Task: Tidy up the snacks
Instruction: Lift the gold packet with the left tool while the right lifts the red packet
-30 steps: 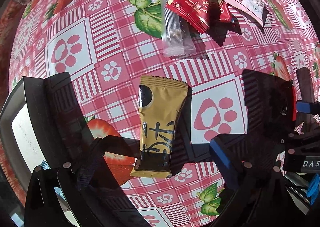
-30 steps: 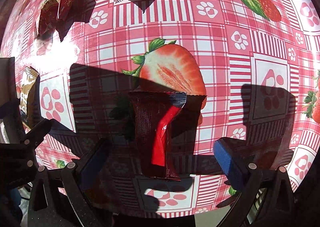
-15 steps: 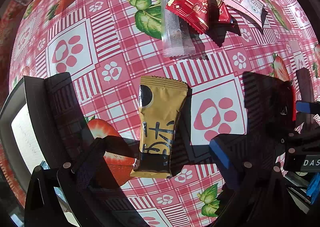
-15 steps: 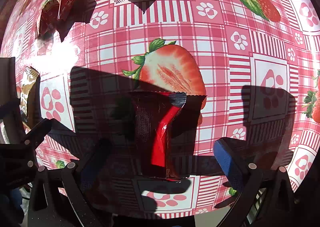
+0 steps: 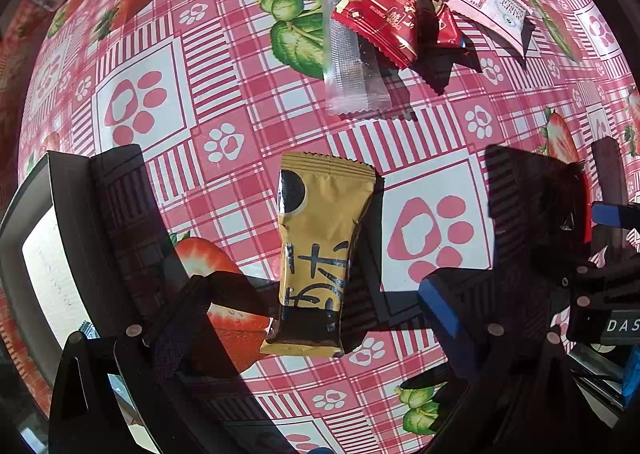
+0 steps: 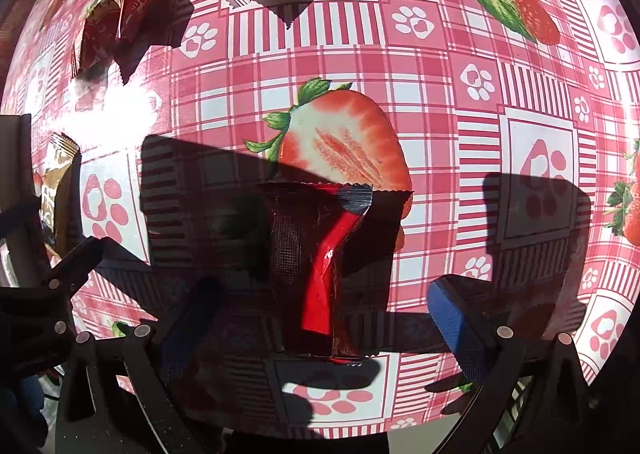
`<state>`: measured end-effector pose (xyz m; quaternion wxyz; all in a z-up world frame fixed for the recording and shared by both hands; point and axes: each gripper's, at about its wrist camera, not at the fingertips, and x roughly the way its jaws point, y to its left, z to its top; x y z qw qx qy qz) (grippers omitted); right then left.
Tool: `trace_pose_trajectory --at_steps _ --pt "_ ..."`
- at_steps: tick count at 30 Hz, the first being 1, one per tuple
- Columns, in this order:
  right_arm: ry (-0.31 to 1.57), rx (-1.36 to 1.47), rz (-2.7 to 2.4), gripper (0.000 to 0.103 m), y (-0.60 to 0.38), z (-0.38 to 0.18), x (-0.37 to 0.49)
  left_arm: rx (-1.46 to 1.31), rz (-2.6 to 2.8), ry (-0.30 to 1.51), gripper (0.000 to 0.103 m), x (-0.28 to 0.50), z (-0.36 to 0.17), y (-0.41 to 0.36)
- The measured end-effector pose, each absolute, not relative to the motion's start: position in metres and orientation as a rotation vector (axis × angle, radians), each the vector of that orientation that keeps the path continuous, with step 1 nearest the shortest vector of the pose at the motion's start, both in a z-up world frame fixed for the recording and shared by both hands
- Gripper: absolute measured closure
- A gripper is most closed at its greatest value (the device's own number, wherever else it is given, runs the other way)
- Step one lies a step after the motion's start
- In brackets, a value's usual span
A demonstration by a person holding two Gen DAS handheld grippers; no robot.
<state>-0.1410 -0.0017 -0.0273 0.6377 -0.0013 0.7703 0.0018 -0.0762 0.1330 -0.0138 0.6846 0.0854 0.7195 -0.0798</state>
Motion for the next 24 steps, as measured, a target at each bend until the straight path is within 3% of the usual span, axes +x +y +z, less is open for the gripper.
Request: trace_pose_trajectory --at_steps 7,9,10,12,13,14,15,16,24 --pt "1.823 -0.014 0.012 0.000 0.001 -0.031 -0.133 0.182 -0.161 1.649 0.000 -0.074 -0.015 0.132" --pt "1.816 -0.021 0.011 0.005 0.002 -0.028 -0.133 0.188 -0.167 1.653 0.005 -0.074 -0.012 0.132" --pt "1.803 -0.021 0.014 0.008 0.003 -0.023 -0.133 0.194 -0.171 1.643 0.012 -0.074 -0.009 0.131" --pt "1.779 -0.031 0.024 0.031 0.006 -0.014 -0.130 0.197 -0.180 1.615 0.031 -0.074 0.001 0.130" --pt "1.764 -0.040 0.028 0.036 0.008 -0.009 -0.130 0.195 -0.180 1.609 0.044 -0.074 0.003 0.129" --pt "1.749 -0.047 0.035 0.053 0.009 -0.006 -0.129 0.191 -0.178 1.604 0.056 -0.074 0.005 0.130" --pt "1.735 -0.052 0.047 0.078 0.011 -0.002 -0.128 0.188 -0.173 1.600 0.062 -0.074 0.007 0.131" --pt "1.736 -0.048 0.054 0.081 0.012 -0.001 -0.127 0.185 -0.171 1.598 0.077 -0.073 0.009 0.132" --pt "1.706 0.110 0.128 0.081 0.009 0.020 -0.116 0.099 -0.200 1.558 0.079 -0.080 0.030 0.156"
